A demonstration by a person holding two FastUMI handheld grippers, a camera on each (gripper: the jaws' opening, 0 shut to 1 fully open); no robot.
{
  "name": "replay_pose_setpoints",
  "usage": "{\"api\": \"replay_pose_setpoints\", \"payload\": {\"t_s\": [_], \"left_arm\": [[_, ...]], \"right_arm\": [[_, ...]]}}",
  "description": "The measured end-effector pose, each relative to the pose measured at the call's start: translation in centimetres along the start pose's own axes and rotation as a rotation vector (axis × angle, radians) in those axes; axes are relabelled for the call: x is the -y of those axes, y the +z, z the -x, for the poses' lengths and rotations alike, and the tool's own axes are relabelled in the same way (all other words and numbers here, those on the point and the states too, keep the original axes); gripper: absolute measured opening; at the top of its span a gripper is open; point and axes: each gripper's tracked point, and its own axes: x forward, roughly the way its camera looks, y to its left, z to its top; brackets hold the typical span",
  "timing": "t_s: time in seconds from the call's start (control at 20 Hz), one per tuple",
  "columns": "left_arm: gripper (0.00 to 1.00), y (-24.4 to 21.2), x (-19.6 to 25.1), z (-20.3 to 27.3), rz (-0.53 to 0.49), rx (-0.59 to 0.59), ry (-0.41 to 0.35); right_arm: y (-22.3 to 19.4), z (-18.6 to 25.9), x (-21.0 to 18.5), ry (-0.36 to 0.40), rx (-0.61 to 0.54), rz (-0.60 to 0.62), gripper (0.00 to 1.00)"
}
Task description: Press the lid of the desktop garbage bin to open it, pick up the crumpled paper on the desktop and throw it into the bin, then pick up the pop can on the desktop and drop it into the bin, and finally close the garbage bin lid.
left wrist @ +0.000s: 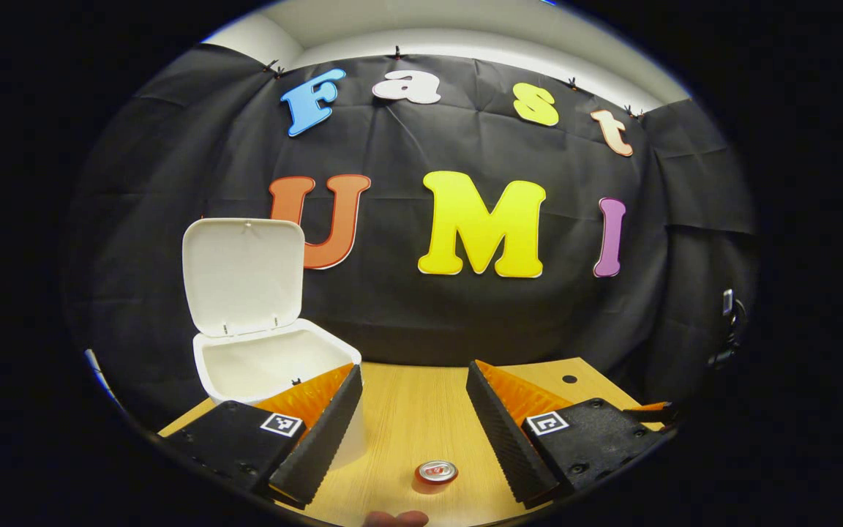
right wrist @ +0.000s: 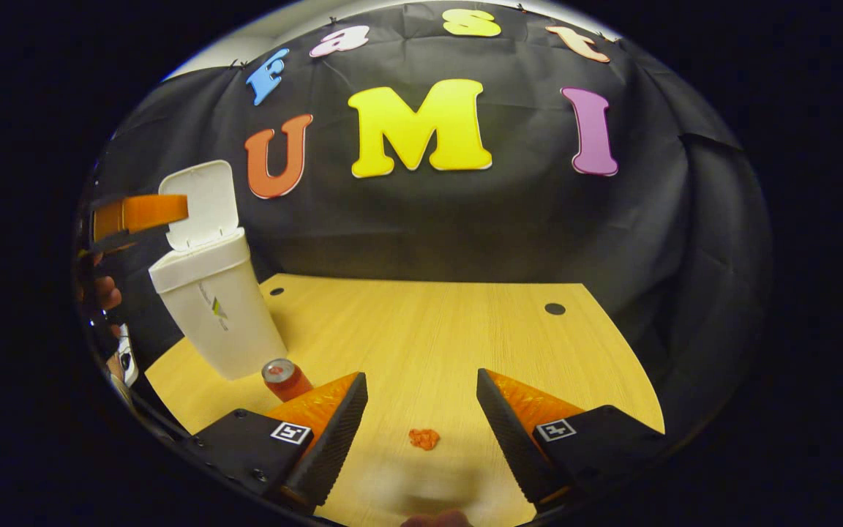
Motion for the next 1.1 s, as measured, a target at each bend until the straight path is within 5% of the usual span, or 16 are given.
{"api": "replay_pose_setpoints", "payload": {"t_s": [0.7,0.85,0.9,1.05,1.1], "left_arm": [[0.95,-1.1,-3.7,3.4,-0.076,-0.080,0.094],[0.95,-1.6,-4.0,4.2,-0.080,-0.099,0.107],[0.95,-1.8,-4.2,4.4,-0.081,-0.104,0.115],[0.95,-2.2,-4.9,4.9,-0.072,-0.115,0.140],[0.95,-2.4,-5.2,5.0,-0.068,-0.121,0.148]], "right_arm": [[-12.7,-7.8,0.4,0.020,-0.289,0.037,0.95],[-13.9,-9.0,0.7,0.021,-0.329,0.016,0.89],[-14.3,-9.2,0.8,0.020,-0.341,0.017,0.80],[-14.9,-9.7,0.5,0.027,-0.366,0.040,0.78],[-15.3,-9.5,0.5,0.024,-0.379,0.044,0.68]]}}
